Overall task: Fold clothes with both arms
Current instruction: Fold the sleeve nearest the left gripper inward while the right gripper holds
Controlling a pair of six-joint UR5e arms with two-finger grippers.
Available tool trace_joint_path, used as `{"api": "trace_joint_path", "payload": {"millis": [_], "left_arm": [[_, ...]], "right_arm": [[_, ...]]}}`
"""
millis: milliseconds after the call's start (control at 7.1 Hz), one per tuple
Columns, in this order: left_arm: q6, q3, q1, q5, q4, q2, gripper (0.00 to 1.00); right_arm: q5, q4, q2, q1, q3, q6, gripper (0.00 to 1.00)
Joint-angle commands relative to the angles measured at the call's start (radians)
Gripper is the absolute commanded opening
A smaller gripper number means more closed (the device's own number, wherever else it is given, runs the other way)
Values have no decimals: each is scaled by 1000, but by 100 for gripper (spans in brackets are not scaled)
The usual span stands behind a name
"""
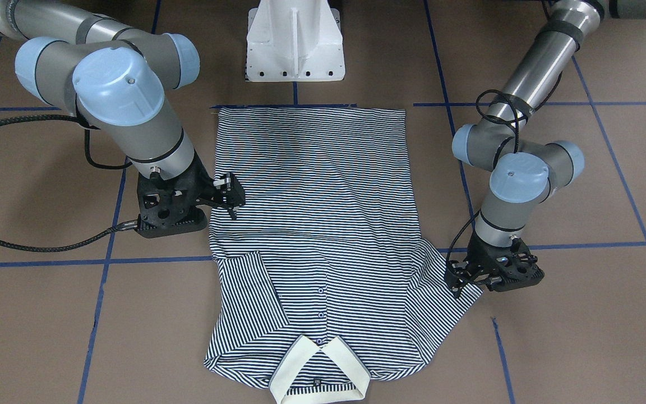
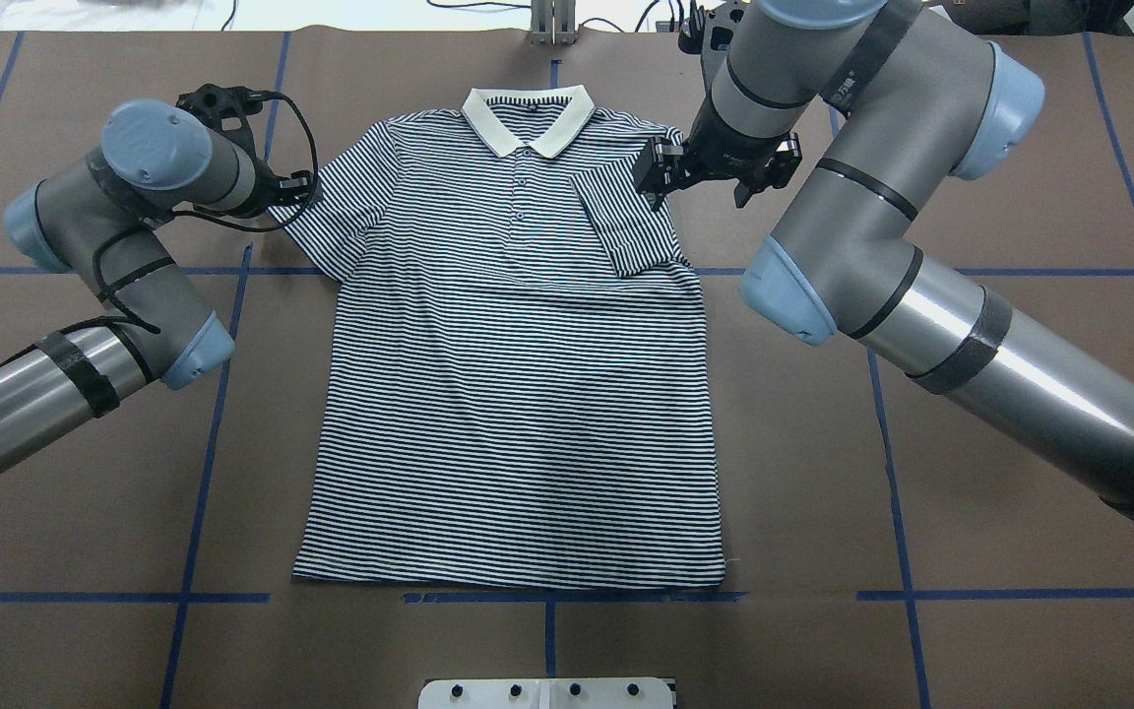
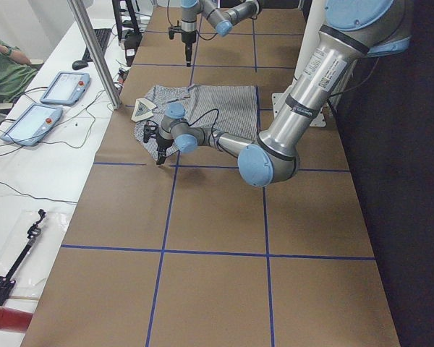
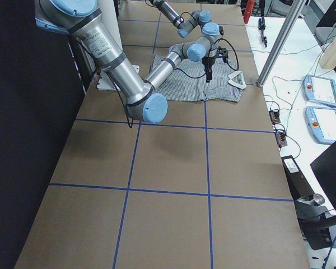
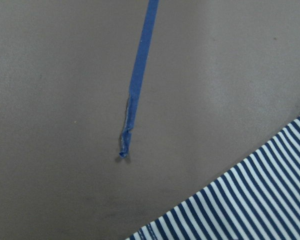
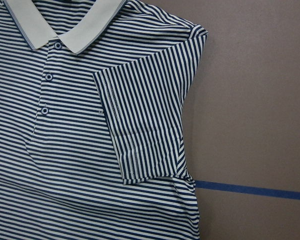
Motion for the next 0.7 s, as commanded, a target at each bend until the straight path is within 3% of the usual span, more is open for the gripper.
{"api": "trace_joint_path", "payload": {"millis": [0,422,563], "left_arm": [[4,0,-1,2,4,1,55],[-7,0,-1,0,7,-4,0],[-8,-8,-2,-1,13,-7,0]], "right_arm": [[0,0,0,0,0,0,100],[0,0,-1,-5,-3,8,100],[0,0,-1,-5,-3,8,100]]}}
